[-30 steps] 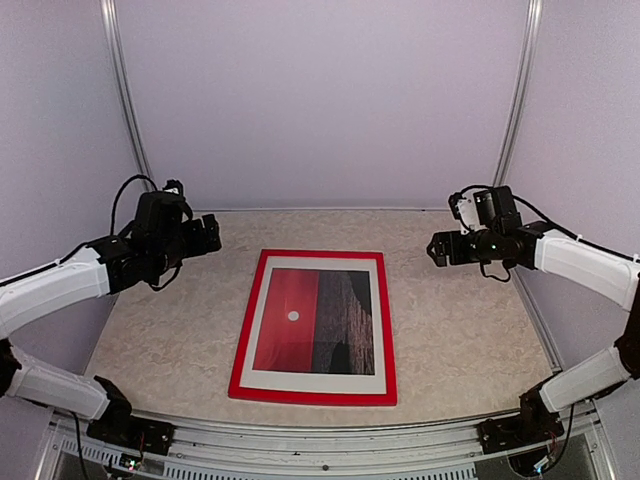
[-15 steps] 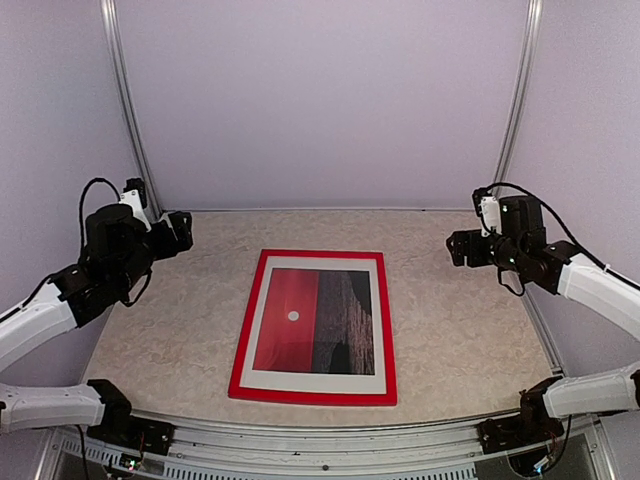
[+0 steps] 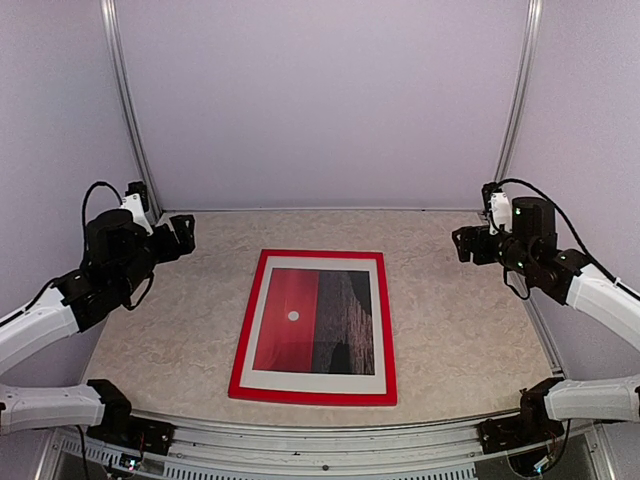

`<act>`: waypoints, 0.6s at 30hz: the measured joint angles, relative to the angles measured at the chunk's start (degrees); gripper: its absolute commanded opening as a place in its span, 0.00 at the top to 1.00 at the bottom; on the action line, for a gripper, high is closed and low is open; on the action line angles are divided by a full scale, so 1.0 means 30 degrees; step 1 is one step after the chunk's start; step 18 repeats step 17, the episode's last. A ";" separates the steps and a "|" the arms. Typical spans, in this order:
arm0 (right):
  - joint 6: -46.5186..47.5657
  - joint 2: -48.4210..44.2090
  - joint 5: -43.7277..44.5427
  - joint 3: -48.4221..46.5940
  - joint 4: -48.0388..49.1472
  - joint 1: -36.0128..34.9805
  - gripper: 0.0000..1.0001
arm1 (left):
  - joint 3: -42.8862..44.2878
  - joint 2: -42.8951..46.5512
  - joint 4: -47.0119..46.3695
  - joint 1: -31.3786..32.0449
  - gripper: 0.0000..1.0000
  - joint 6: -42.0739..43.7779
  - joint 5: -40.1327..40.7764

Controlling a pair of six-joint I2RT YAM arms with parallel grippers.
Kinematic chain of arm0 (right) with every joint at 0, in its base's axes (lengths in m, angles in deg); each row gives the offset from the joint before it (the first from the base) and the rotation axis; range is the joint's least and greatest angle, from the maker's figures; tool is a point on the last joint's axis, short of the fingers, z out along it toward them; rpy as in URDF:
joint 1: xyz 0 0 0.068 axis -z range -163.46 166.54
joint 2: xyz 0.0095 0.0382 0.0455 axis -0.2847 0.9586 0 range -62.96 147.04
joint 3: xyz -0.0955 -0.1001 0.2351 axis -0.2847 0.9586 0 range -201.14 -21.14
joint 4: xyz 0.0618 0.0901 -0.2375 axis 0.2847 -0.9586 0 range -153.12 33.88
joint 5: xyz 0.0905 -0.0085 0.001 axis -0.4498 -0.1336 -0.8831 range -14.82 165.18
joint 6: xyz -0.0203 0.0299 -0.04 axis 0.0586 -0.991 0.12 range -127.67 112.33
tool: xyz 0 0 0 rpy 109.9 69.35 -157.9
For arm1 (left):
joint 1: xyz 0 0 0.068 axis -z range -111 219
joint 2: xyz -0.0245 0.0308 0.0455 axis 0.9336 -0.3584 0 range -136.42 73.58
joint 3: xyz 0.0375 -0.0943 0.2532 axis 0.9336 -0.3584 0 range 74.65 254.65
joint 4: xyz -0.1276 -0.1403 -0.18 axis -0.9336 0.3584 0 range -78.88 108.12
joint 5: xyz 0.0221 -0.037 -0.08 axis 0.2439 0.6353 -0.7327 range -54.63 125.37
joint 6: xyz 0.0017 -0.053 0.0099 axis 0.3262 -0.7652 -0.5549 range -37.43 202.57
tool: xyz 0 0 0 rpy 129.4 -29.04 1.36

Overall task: Put the photo into the frame
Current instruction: Reset both arms

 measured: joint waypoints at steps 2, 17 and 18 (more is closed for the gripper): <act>0.0044 0.0015 0.0000 0.0000 0.0015 0.0000 0.06 | 0.0000 0.0117 -0.0058 0.0000 0.01 0.0000 0.0000; 0.0095 0.0211 0.0160 0.0000 0.0007 0.0000 0.07 | 0.0000 0.0211 -0.0117 0.0000 0.01 0.0000 -0.0044; 0.0095 0.0211 0.0160 0.0000 0.0007 0.0000 0.07 | 0.0000 0.0211 -0.0117 0.0000 0.01 0.0000 -0.0044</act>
